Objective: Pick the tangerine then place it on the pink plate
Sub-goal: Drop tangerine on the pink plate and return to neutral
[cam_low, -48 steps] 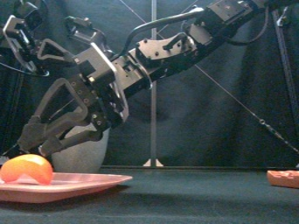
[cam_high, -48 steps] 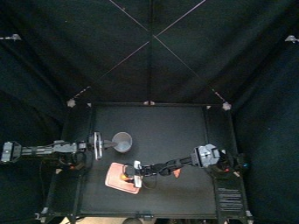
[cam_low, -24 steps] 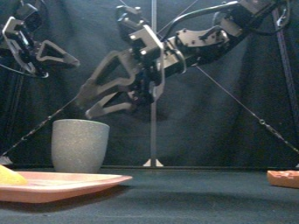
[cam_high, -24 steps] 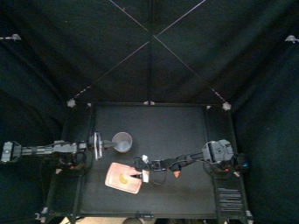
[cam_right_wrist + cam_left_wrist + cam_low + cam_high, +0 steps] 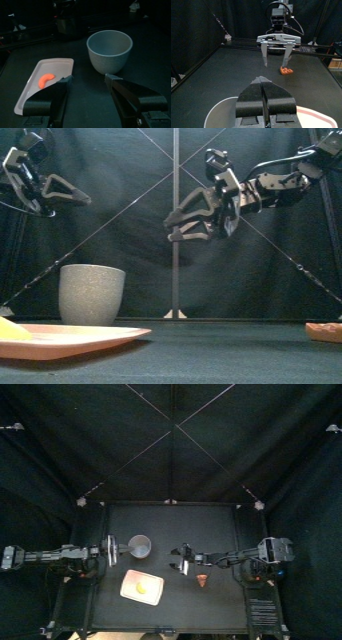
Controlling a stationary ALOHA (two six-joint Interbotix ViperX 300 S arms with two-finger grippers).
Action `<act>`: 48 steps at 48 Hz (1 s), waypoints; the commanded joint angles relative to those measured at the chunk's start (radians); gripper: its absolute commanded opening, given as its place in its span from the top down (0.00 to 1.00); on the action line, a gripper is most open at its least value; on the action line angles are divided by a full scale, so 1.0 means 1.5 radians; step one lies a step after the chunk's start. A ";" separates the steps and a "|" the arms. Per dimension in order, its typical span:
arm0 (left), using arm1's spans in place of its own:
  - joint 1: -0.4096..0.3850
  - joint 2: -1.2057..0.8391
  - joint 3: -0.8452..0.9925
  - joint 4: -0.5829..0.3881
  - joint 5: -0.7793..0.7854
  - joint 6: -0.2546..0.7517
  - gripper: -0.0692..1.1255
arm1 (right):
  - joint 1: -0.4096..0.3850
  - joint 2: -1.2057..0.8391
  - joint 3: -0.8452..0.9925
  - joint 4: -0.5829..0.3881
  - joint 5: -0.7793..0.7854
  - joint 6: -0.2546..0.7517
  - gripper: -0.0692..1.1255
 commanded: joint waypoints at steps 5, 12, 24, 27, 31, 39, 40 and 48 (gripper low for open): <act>0.005 0.003 -0.002 -0.001 -0.004 0.000 0.87 | -0.018 -0.051 0.014 0.000 -0.007 -0.001 0.18; 0.005 0.003 0.003 -0.001 -0.004 -0.001 0.87 | -0.021 -0.052 0.016 -0.001 -0.007 0.000 0.18; 0.005 0.003 0.003 -0.005 -0.002 -0.003 0.87 | -0.022 -0.046 0.014 0.000 -0.007 0.000 0.18; 0.005 0.003 0.003 -0.007 -0.002 -0.003 0.87 | -0.021 -0.046 0.014 0.000 -0.007 0.000 0.18; 0.006 0.003 0.003 -0.010 -0.001 -0.003 0.87 | -0.022 -0.046 0.013 -0.001 -0.007 0.000 0.18; 0.005 0.003 0.004 -0.013 -0.001 -0.003 0.87 | -0.024 -0.046 0.012 -0.001 -0.007 0.000 0.18; 0.005 0.003 0.004 -0.013 -0.001 -0.003 0.87 | -0.024 -0.046 0.011 -0.001 -0.007 0.000 0.18; 0.005 0.003 0.004 -0.014 -0.001 -0.002 0.87 | -0.026 -0.046 0.011 -0.001 -0.007 0.000 0.18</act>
